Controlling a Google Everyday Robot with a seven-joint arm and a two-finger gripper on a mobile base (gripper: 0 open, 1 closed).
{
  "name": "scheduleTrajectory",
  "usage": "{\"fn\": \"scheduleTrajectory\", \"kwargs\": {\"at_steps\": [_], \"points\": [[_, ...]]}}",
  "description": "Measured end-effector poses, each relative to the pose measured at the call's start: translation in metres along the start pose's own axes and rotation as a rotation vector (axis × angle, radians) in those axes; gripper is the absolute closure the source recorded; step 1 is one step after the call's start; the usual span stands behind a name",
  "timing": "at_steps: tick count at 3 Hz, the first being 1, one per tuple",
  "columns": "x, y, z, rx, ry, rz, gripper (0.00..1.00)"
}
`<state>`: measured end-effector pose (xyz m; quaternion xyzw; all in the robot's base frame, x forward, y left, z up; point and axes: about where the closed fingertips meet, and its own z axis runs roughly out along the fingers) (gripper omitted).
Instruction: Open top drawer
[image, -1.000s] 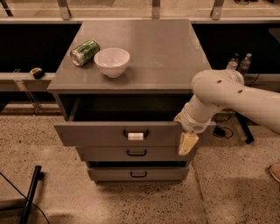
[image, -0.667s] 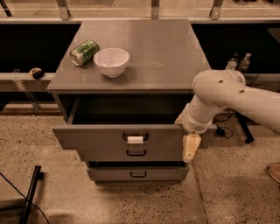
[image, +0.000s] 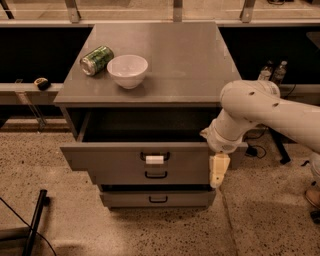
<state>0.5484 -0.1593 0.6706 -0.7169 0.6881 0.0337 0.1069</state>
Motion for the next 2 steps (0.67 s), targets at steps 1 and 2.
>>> {"fn": "scheduleTrajectory", "kwargs": {"at_steps": [1,2], "points": [[-0.004,0.008,0.004,-0.04,-0.005,-0.025,0.0],[-0.021,0.035,0.005,-0.095,0.008,-0.089,0.16]]}}
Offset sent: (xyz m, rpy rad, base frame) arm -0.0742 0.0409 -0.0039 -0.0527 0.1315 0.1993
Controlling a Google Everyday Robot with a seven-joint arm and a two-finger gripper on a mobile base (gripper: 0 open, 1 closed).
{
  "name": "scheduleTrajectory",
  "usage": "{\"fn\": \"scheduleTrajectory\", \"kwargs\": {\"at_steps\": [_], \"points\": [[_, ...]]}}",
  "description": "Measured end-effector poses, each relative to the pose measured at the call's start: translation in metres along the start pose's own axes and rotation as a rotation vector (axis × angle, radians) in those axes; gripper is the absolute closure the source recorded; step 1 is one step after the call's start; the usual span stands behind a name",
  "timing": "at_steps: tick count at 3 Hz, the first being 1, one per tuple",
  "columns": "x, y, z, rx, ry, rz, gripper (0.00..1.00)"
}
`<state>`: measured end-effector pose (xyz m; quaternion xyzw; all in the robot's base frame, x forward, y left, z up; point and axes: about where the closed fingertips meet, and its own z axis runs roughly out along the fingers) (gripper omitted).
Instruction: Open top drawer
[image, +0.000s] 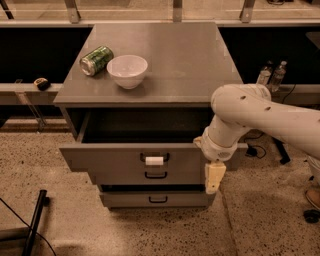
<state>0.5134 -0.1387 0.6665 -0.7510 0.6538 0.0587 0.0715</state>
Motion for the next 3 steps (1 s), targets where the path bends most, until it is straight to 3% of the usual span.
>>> {"fn": "scheduleTrajectory", "kwargs": {"at_steps": [1,3], "points": [[-0.0178,0.0278,-0.001,-0.028,0.011,-0.054,0.17],[-0.0192,0.0277,-0.0096,-0.028,0.011,-0.054,0.17]]}}
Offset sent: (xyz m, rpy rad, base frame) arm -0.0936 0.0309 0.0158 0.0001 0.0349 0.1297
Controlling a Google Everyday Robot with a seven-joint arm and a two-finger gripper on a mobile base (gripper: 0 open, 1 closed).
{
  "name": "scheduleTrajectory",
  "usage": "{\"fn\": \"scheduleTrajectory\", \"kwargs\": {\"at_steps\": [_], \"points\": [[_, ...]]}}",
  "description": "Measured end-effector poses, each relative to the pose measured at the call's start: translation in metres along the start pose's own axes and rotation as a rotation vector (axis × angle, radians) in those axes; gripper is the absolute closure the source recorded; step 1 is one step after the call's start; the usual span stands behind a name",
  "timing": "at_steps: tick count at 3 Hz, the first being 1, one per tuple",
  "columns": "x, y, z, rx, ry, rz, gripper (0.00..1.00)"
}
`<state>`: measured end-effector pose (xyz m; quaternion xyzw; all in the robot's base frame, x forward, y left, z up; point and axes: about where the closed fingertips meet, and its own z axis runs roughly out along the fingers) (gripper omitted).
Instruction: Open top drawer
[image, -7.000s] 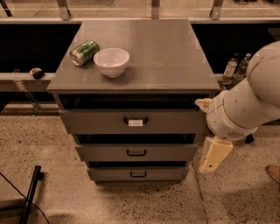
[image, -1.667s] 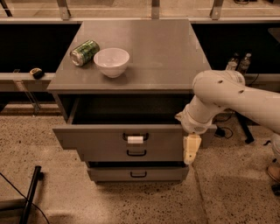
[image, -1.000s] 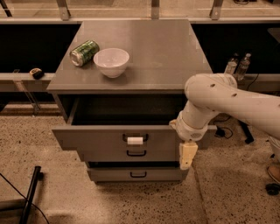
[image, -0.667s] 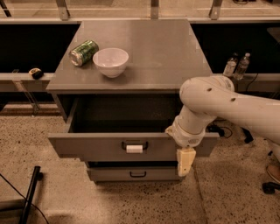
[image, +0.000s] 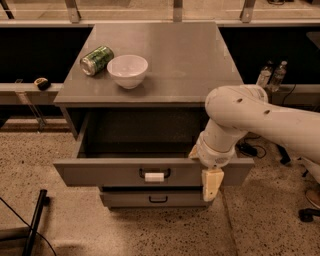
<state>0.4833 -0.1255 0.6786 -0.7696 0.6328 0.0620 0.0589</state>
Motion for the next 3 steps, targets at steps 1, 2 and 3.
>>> {"fn": "scheduleTrajectory", "kwargs": {"at_steps": [1,2,3], "points": [[-0.005,0.043,-0.001,-0.025,-0.058,0.019,0.17],[-0.011,0.09,-0.011,-0.024,-0.118,0.046,0.17],[-0.016,0.113,-0.028,0.004,-0.139,0.053,0.13]]}}
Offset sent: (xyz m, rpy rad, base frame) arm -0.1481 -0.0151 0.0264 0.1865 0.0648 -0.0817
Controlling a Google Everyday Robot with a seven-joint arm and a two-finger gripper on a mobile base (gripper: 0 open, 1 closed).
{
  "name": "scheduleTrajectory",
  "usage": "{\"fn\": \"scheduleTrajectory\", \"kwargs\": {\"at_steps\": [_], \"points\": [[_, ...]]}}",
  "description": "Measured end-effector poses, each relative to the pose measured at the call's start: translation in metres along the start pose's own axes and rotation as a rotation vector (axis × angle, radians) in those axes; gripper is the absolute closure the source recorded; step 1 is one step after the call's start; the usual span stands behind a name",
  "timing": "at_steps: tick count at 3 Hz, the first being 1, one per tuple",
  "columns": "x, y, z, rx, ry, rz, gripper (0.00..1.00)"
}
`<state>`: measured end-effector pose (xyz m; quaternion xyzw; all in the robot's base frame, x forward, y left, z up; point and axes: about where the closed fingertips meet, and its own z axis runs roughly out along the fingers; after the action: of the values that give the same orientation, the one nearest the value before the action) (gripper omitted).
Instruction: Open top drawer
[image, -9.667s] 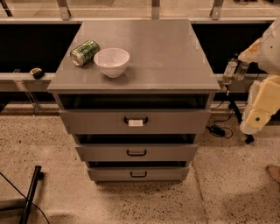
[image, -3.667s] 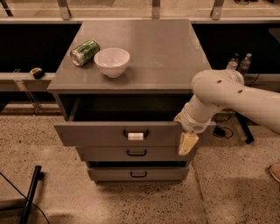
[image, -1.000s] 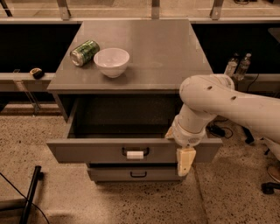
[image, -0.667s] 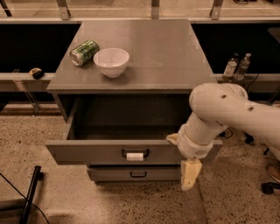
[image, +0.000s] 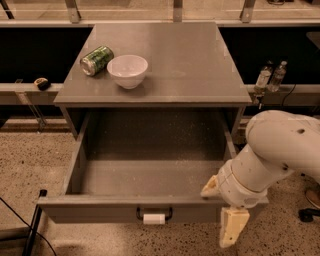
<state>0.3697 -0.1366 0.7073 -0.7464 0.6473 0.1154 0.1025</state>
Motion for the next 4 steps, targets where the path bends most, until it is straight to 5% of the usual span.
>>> {"fn": "scheduleTrajectory", "kwargs": {"at_steps": [1,2,4], "points": [[-0.011,0.0,-0.027,0.048,0.043,-0.027,0.08],[-0.009,-0.036,-0.048,0.09,0.119,-0.018,0.31],[0.014,-0.095,-0.013,0.193,0.141,0.029,0.78]]}}
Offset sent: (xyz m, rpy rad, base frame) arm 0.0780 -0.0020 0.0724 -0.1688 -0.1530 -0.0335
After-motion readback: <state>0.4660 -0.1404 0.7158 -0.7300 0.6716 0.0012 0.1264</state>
